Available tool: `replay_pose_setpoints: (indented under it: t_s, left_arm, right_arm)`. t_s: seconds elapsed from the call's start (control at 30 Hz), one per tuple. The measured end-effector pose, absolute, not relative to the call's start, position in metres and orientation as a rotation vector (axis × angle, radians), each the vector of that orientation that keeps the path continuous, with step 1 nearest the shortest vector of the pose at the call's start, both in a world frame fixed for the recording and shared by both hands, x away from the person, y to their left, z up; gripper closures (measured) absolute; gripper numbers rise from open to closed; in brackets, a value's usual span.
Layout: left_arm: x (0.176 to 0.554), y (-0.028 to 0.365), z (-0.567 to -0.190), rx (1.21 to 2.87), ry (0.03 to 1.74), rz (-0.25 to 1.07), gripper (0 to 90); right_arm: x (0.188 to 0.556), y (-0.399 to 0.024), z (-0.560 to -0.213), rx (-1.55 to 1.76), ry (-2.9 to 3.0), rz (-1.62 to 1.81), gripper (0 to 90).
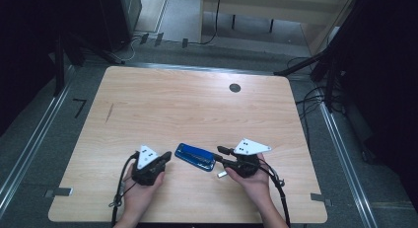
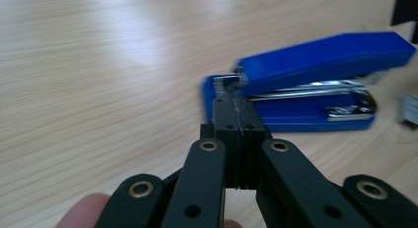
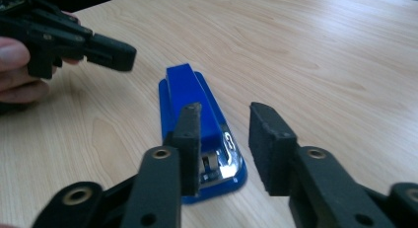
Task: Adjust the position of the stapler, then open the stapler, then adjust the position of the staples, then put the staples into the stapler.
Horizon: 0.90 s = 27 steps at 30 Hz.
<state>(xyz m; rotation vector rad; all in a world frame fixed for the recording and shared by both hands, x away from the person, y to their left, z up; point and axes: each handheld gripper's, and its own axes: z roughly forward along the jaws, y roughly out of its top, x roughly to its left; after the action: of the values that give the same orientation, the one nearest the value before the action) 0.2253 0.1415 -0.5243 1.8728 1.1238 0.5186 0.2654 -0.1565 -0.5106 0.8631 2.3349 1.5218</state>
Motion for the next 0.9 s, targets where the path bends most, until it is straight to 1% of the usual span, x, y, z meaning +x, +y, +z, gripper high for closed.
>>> replay_pose_setpoints:
  t_s: [0.1,0.13,0.17,0.2,0.23,0.27,0.3,0.5,0.7,0.9]
  left_arm:
    - [0.226,0.120,-0.530,1.953,1.055,0.503,90.0]
    - [0.226,0.120,-0.530,1.953,1.055,0.503,90.0]
    - [0.226,0.113,-0.531,1.974,1.045,0.477,90.0]
    - [0.227,0.108,-0.531,1.985,1.031,0.449,90.0]
    - [0.227,0.105,-0.531,1.992,1.022,0.437,90.0]
    - [0.227,0.105,-0.531,1.992,1.022,0.437,90.0]
    - [0.229,0.101,-0.532,1.994,1.012,0.437,90.0]
    - [0.234,0.095,-0.533,2.013,1.015,0.422,90.0]
    - [0.238,0.090,-0.533,2.025,1.030,0.456,90.0]
    - [0.239,0.091,-0.533,2.019,1.042,0.437,90.0]
  right_arm:
    - [0.260,-0.162,-0.517,0.880,2.347,1.469,73.0]
    - [0.260,-0.162,-0.517,0.880,2.347,1.469,73.0]
    - [0.258,-0.163,-0.519,0.877,2.332,1.459,76.0]
    - [0.258,-0.164,-0.521,0.887,2.330,1.466,82.5]
    - [0.258,-0.164,-0.522,0.891,2.333,1.464,84.7]
    - [0.258,-0.164,-0.522,0.891,2.333,1.464,84.7]
    - [0.258,-0.163,-0.524,0.921,2.343,1.434,89.4]
    - [0.261,-0.160,-0.534,1.023,2.381,1.406,90.0]
    - [0.260,-0.154,-0.536,0.991,2.408,1.397,90.0]
    - [0.259,-0.150,-0.538,0.975,2.439,1.361,90.0]
